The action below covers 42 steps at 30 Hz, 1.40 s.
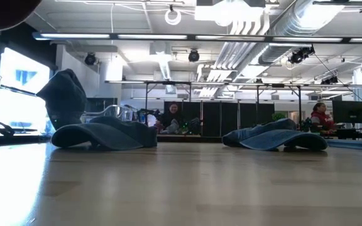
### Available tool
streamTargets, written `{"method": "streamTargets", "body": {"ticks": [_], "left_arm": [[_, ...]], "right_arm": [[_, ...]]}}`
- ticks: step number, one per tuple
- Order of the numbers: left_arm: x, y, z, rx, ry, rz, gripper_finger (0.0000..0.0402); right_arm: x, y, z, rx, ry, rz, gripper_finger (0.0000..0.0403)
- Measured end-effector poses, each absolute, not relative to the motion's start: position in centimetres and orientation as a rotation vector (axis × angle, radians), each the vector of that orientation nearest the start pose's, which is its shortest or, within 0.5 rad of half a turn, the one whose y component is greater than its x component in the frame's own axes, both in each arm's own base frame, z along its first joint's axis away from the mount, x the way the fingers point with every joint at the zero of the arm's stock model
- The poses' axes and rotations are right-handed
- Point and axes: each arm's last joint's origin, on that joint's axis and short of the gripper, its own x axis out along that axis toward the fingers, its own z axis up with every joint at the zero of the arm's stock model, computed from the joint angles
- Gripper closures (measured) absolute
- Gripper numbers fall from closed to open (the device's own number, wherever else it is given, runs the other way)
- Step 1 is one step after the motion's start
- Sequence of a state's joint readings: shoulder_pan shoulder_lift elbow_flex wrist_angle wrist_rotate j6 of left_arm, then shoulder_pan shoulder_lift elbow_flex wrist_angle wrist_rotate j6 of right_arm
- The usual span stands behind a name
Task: Pick & Place hat
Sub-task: Put the left red cap into the bottom transparent bin
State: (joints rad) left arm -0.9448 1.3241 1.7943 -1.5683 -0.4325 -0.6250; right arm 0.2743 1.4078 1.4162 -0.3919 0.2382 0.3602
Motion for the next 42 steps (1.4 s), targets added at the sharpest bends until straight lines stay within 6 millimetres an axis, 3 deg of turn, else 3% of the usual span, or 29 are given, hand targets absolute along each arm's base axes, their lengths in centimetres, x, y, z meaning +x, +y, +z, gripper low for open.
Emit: {"method": "streamTargets", "body": {"ticks": [11,17,27,33,38,42], "left_arm": [[8.5,-16.5,38.4,0.059,0.982,-0.036,0.0401],[6.8,-17.3,34.4,0.123,0.968,0.044,0.0401],[5.9,-16.8,29.4,0.162,0.969,0.195,0.0390],[5.6,-15.5,29.4,0.031,0.941,0.240,0.0324],[5.0,-13.4,30.7,-0.085,0.974,0.197,0.0263],[4.6,-11.7,32.5,-0.200,0.913,0.155,0.0244]], "right_arm": [[30.1,7.8,39.2,0.329,0.354,-0.039,0.0274],[30.1,7.8,39.2,0.350,0.355,-0.044,0.0274],[30.1,7.7,39.2,0.370,0.351,-0.066,0.0274],[30.2,7.7,39.2,0.374,0.349,-0.071,0.0274],[30.2,7.6,39.2,0.373,0.347,-0.076,0.0274],[30.2,7.6,39.2,0.371,0.347,-0.078,0.0274]]}}
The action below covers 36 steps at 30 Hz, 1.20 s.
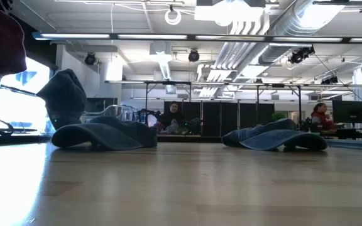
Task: Pick & Place hat
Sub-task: Put the left red cap into the bottom transparent bin, then put the right blue cap into the top transparent bin
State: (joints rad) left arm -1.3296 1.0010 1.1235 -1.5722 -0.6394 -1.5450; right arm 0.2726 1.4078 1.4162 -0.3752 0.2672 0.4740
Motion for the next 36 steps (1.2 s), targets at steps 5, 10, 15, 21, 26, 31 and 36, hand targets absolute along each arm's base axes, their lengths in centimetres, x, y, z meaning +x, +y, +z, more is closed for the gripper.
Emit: {"method": "streamTargets", "body": {"ticks": [5,10,15,21,26,31,36], "left_arm": [[4.1,-9.9,35.1,-0.363,0.949,0.082,0.0244],[4.4,-10.8,36.0,-0.504,0.895,0.039,0.0246],[5.5,-13.0,34.1,-0.421,0.752,0.095,0.0283],[7.5,-12.8,30.2,-0.411,0.775,0.437,0.0349],[7.7,-12.8,28.9,-0.457,0.967,0.529,0.0394],[8.1,-12.9,32.1,-0.470,0.873,0.433,0.0396],[8.3,-12.5,35.8,-0.478,0.694,0.370,0.0395]], "right_arm": [[30.2,7.6,39.2,0.370,0.347,-0.078,0.0274],[30.2,7.6,39.2,0.369,0.347,-0.079,0.0274],[30.2,7.5,39.2,0.331,0.332,-0.133,0.0274],[30.6,7.1,38.8,0.291,0.337,-0.171,0.0274],[31.4,6.2,38.7,0.436,0.340,-0.106,0.0274],[32.9,4.6,38.2,0.486,0.322,-0.058,0.0275],[32.9,3.3,37.6,0.474,0.381,-0.094,0.0275]]}}
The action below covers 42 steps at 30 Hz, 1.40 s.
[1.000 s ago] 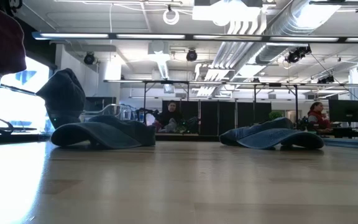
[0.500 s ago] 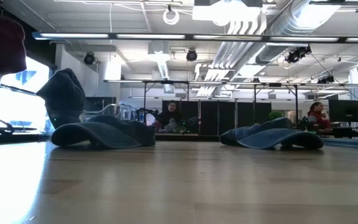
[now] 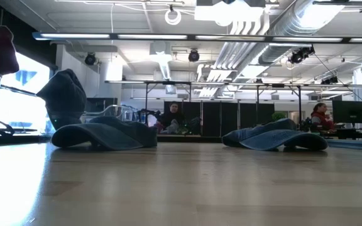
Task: Pick & Place hat
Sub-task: Put the right blue cap into the top transparent bin
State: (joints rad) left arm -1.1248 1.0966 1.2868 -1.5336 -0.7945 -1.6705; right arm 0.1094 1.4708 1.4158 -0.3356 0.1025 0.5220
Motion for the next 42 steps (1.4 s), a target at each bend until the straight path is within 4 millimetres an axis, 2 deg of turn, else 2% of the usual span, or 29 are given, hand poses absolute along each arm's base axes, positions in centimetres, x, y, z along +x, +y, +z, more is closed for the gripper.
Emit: {"method": "streamTargets", "body": {"ticks": [4,10,16,19,23,27,33,38,42], "left_arm": [[8.6,-12.5,37.3,-0.467,0.530,0.340,0.0395],[9.5,-13.9,37.8,-0.351,0.370,0.298,0.0395],[12.1,-15.3,37.0,-0.289,0.281,0.401,0.0395],[13.4,-15.1,36.8,-0.343,0.309,0.438,0.0395],[15.2,-14.8,36.9,-0.433,0.391,0.419,0.0395],[17.8,-14.6,37.4,-0.414,0.420,0.353,0.0395],[20.6,-14.0,38.2,-0.345,0.452,0.172,0.0395],[23.7,-13.0,37.7,-0.358,0.439,0.155,0.0395],[25.3,-12.4,37.7,-0.369,0.415,0.121,0.0395]], "right_arm": [[32.4,2.6,36.3,0.459,0.520,-0.156,0.0275],[30.9,2.3,34.4,0.478,0.757,-0.241,0.0269],[29.0,2.6,31.4,0.342,1.121,-0.301,0.0219],[27.7,2.8,29.0,0.244,1.283,-0.290,0.0179],[26.4,3.4,24.4,0.032,1.413,-0.186,0.0136],[25.2,3.7,20.2,-0.238,1.438,-0.076,0.0124],[23.5,2.9,16.2,-0.518,1.434,-0.131,0.0127],[22.0,2.3,13.9,-0.665,1.444,-0.220,0.0128],[22.3,1.9,13.8,-0.756,1.370,-0.358,0.0136]]}}
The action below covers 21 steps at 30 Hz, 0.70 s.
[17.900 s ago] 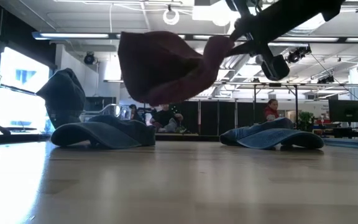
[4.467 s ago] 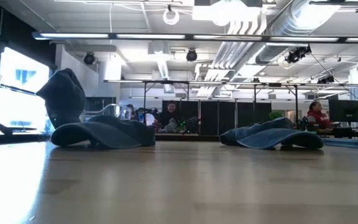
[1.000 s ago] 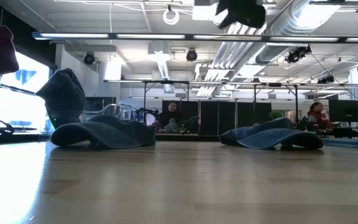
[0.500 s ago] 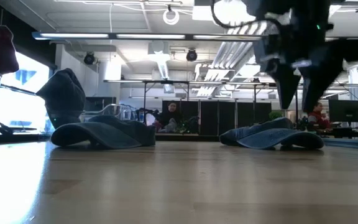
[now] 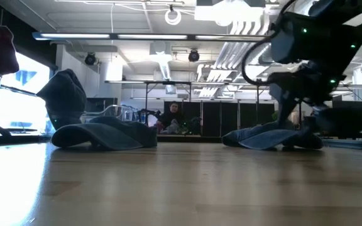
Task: Pick & Place hat
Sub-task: Put the right blue cap into the top transparent bin
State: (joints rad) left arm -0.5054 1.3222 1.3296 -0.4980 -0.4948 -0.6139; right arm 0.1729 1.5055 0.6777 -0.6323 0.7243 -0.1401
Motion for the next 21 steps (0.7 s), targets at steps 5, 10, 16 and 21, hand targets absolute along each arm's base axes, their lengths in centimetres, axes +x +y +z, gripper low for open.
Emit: {"method": "streamTargets", "body": {"ticks": [5,10,16,21], "left_arm": [[27.1,-11.7,37.9,-0.355,0.352,0.085,0.0395],[27.1,-11.2,39.6,-0.264,0.291,0.120,0.0395],[26.1,-10.4,42.0,-0.110,0.310,0.225,0.0395],[25.7,-10.0,42.3,-0.034,0.329,0.295,0.0389]], "right_arm": [[23.0,1.4,13.9,-0.703,1.305,-0.406,0.0204],[23.9,1.1,14.9,-0.682,1.260,-0.436,0.0347],[25.6,1.3,20.3,-0.580,1.098,-0.443,0.0372],[26.2,0.8,27.4,-0.331,0.961,-0.227,0.0394]]}}
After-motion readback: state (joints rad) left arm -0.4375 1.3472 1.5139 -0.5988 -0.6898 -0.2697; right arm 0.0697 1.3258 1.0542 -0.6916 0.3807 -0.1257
